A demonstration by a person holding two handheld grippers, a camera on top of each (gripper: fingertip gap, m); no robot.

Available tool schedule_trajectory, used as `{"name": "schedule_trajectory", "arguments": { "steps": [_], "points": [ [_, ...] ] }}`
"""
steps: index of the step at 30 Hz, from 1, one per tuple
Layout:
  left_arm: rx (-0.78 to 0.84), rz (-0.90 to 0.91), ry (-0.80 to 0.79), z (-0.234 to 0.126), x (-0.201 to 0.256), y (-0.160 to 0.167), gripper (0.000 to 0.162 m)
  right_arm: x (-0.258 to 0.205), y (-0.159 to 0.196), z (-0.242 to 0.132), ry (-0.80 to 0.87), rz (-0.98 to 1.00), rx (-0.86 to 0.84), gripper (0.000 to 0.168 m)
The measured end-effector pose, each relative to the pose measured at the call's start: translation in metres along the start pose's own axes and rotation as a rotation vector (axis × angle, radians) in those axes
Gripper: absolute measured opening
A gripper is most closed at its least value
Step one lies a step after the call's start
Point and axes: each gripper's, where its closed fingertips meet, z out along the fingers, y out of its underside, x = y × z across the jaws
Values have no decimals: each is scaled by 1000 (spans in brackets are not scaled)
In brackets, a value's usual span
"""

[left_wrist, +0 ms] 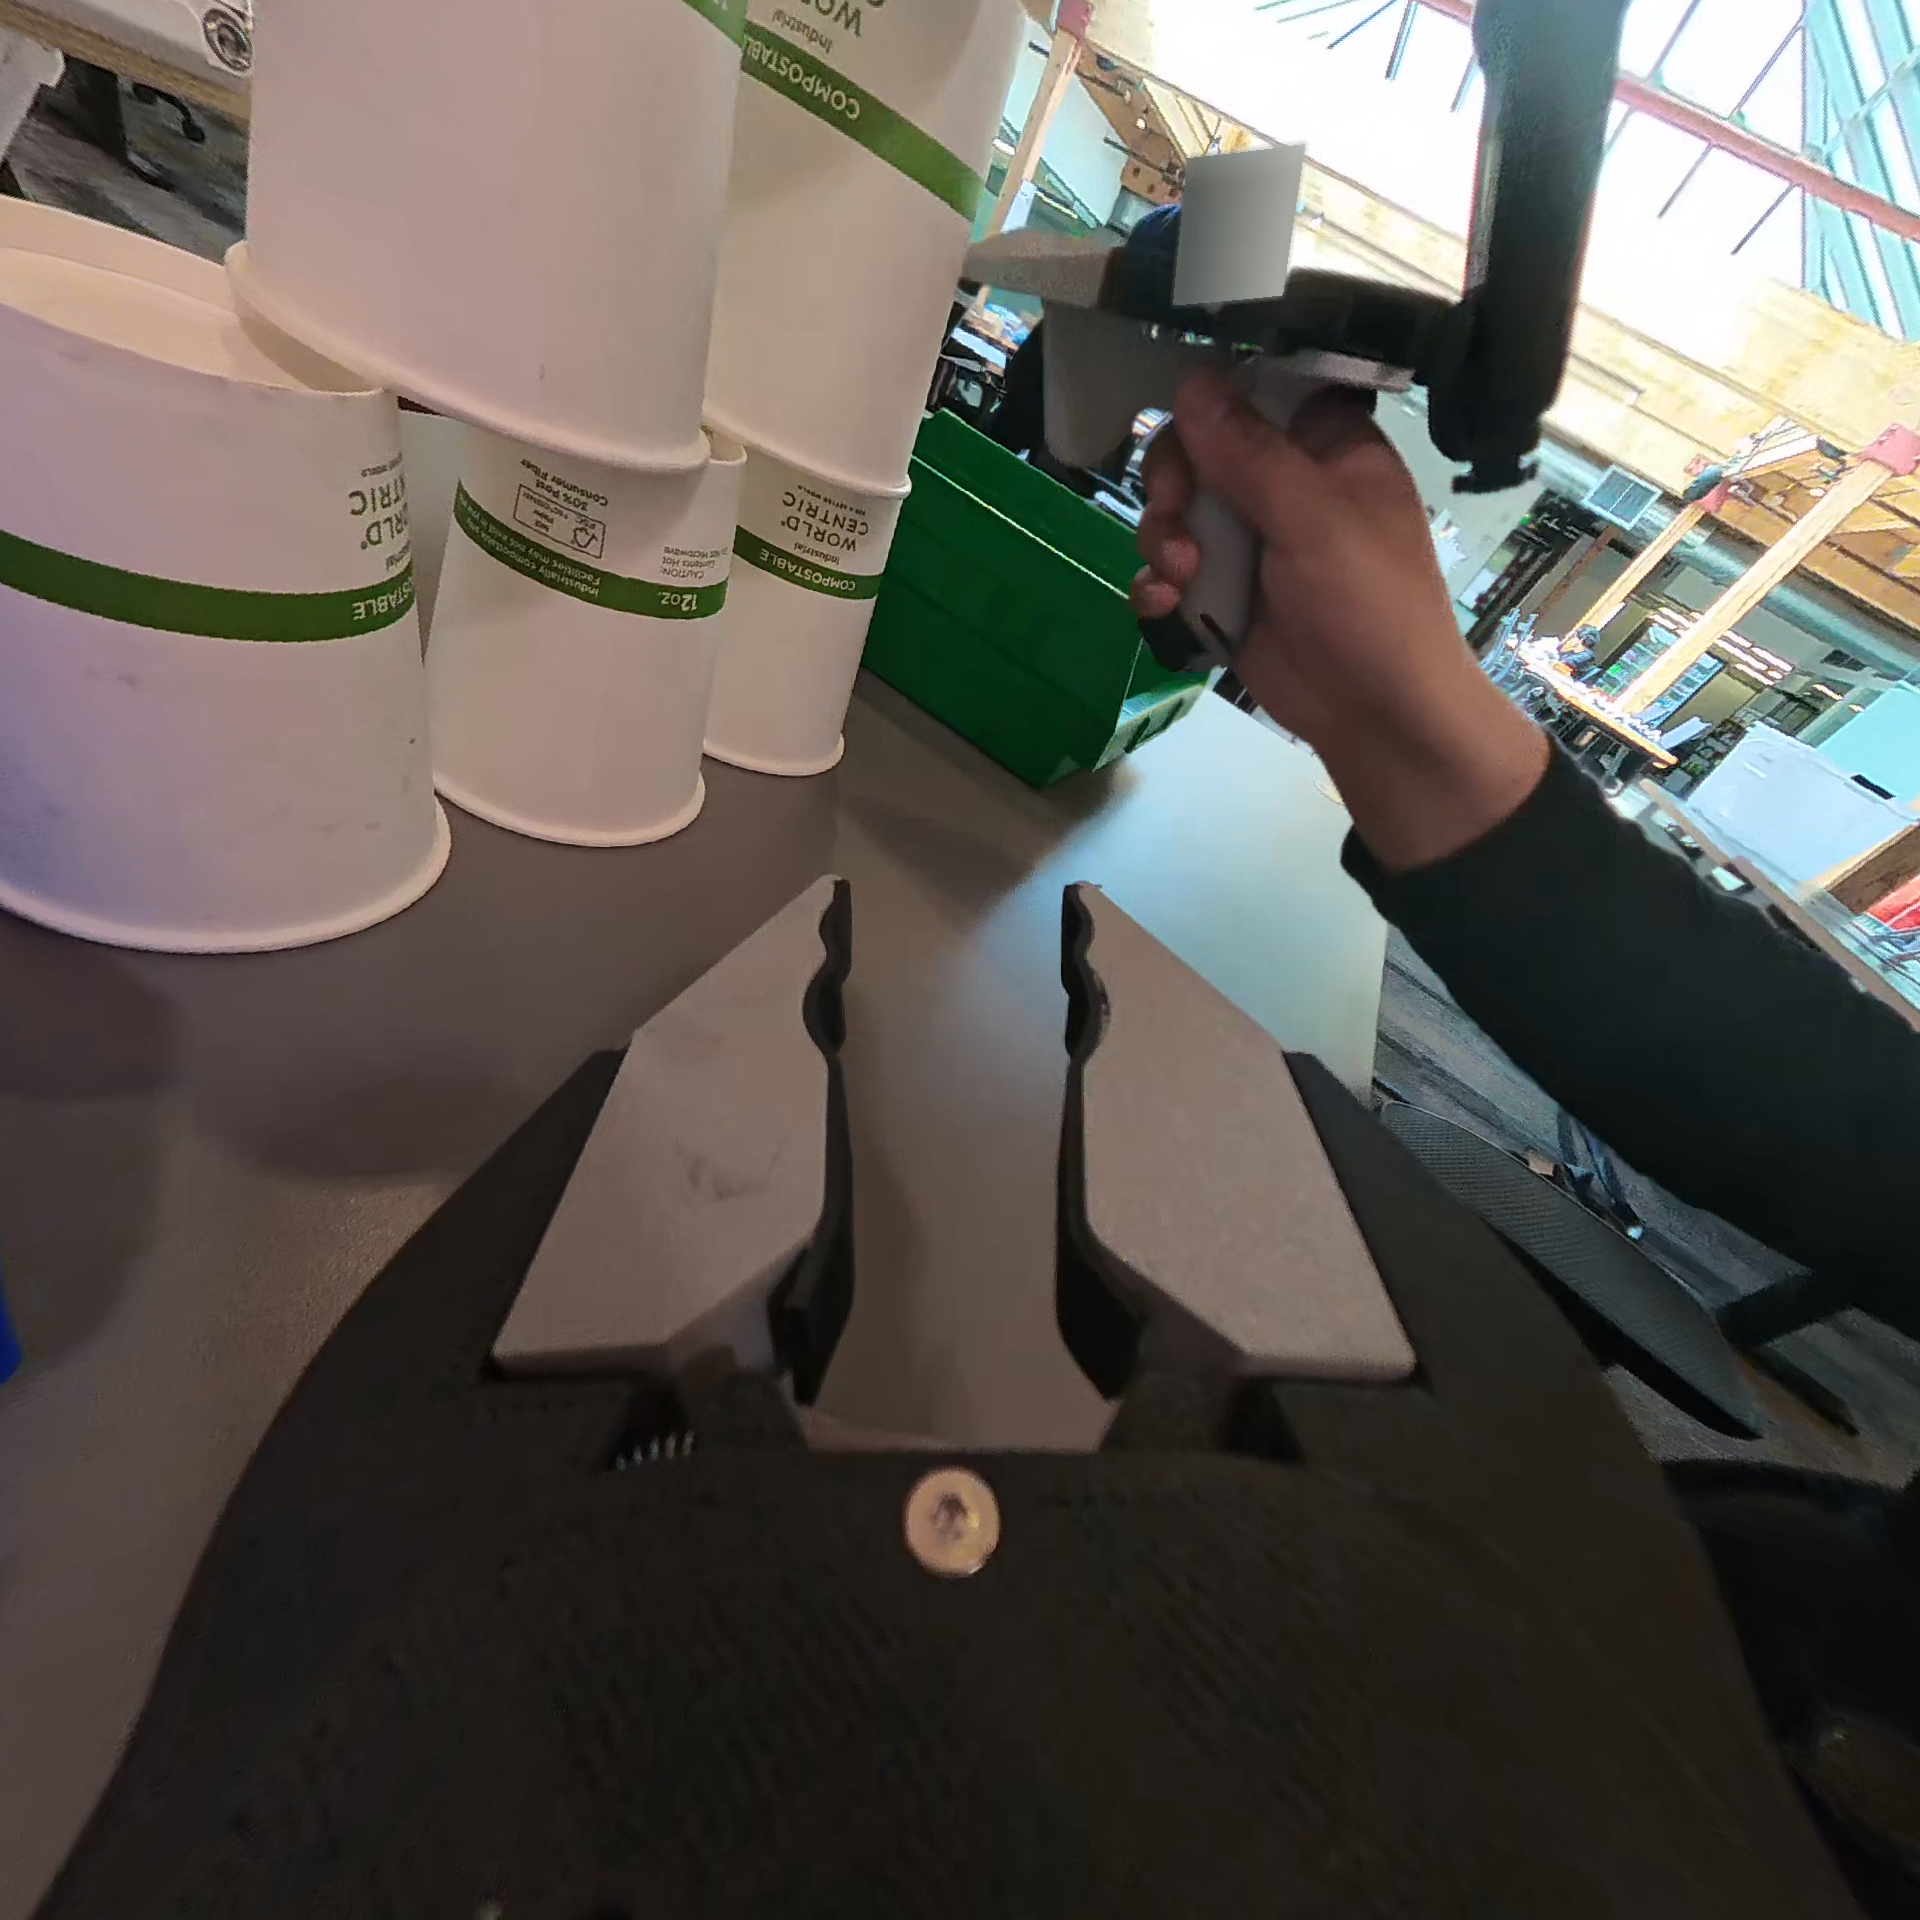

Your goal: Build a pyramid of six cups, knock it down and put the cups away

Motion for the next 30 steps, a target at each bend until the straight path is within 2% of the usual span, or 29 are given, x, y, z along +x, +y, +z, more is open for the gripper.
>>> {"name": "schedule_trajectory", "arguments": {
  "steps": [3,6,11,16,24,30],
  "points": [
    [2,11,0,0,1,0,38,18,-8,12,44,-14,-26,0],
    [1,4,0,0,0,0,38,24,-10,23,18,-21,-55,0],
    [-1,0,-1,0,0,0,38,18,5,44,-36,-76,-160,0],
    [-1,-8,-2,0,-1,0,38,-26,27,63,-166,-141,-233,0],
    [2,-6,0,0,-1,0,38,-84,24,72,-224,-273,-223,0],
    [2,-3,3,0,0,0,38,-132,21,60,-373,-259,-228,3]
  ]
}}
